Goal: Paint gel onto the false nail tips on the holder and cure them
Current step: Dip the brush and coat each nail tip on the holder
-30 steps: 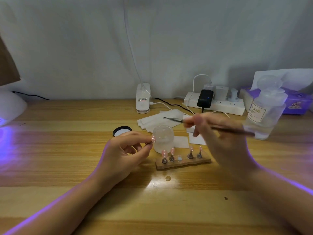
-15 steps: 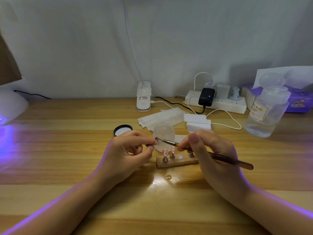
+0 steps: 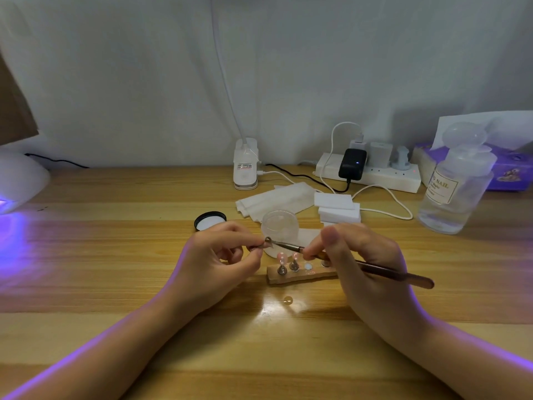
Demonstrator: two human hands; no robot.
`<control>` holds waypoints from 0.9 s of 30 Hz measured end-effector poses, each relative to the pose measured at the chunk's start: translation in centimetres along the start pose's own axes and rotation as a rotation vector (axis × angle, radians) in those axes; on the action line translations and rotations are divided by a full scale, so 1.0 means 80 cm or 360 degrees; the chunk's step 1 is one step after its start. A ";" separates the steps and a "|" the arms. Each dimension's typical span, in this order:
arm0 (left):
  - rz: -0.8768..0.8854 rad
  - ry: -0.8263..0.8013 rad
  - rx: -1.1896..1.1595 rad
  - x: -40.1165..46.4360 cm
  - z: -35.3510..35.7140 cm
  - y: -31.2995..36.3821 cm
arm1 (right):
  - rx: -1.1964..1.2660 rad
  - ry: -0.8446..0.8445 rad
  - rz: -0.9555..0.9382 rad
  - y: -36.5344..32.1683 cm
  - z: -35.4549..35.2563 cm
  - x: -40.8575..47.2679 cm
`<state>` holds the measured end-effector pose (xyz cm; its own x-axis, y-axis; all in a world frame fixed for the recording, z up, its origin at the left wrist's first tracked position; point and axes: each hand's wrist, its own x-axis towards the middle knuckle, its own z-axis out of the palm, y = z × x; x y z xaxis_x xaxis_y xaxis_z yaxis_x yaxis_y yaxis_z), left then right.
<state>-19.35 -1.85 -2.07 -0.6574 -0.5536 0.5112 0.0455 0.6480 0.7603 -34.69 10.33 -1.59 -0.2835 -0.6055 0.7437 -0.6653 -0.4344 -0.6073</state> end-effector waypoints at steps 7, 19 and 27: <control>0.0014 -0.0014 0.0007 0.001 -0.001 -0.001 | 0.0089 0.0039 0.0101 -0.003 0.001 0.001; 0.0069 0.0051 -0.0016 0.003 0.001 -0.001 | 0.0623 0.0151 0.0468 -0.023 -0.008 0.009; 0.0175 0.0019 -0.0008 0.004 0.000 -0.005 | 0.0757 0.0115 0.0813 -0.023 -0.002 0.025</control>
<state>-19.60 -2.29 -2.23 -0.6392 -0.4855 0.5965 0.1206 0.7027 0.7012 -34.15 10.03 1.04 -0.5360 -0.7730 0.3393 -0.0670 -0.3618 -0.9299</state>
